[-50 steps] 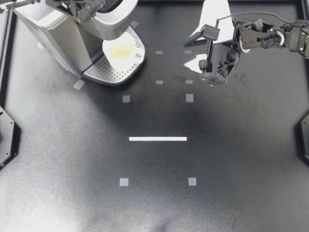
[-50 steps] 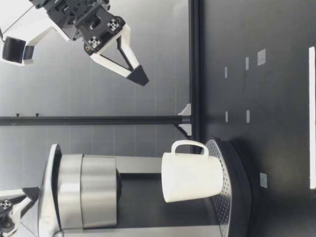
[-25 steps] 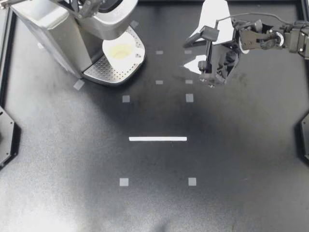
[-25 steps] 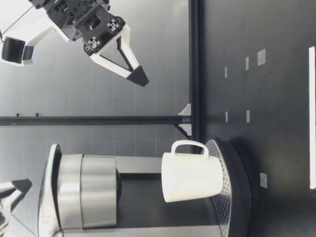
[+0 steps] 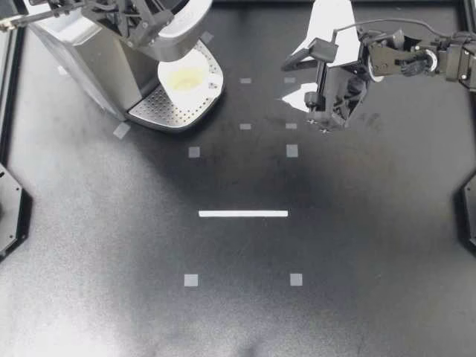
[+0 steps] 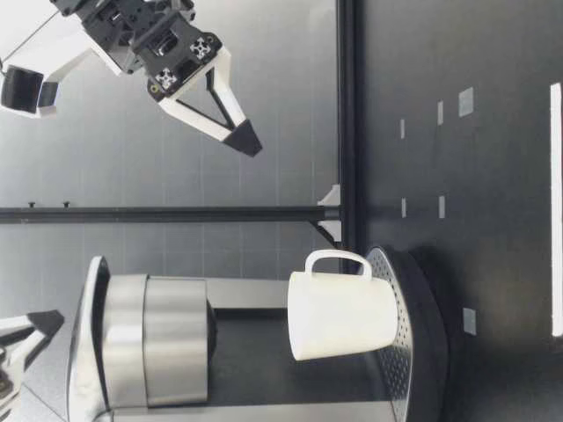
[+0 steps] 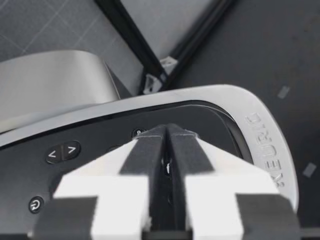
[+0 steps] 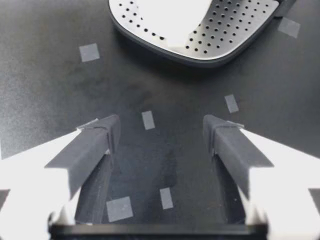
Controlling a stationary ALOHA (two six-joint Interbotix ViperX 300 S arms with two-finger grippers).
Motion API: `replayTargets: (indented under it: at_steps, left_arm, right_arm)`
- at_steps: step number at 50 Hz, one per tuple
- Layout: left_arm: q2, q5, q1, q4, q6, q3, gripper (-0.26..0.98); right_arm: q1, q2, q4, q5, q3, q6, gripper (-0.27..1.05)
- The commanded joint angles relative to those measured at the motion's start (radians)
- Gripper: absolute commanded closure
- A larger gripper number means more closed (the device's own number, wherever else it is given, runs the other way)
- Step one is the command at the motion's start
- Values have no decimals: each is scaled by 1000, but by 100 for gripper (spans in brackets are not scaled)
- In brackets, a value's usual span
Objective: Place the coffee capsule inside the capsule container, then place the cup onto the center of the cup tray.
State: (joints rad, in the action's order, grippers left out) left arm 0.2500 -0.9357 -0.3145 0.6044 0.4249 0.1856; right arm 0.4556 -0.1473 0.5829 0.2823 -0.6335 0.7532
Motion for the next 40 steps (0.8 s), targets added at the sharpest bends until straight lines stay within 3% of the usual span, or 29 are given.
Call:
replayTargets:
  at_steps: [1,40]
  left_arm:
    - [3,-3,0,11,-3,-26,61]
    - [-77,-127,-15,8,-9,-15,61]
  right_arm:
    - [-5,-6,2,-9,11,0,16]
    - [-21,-3,3,-5,8,0,16]
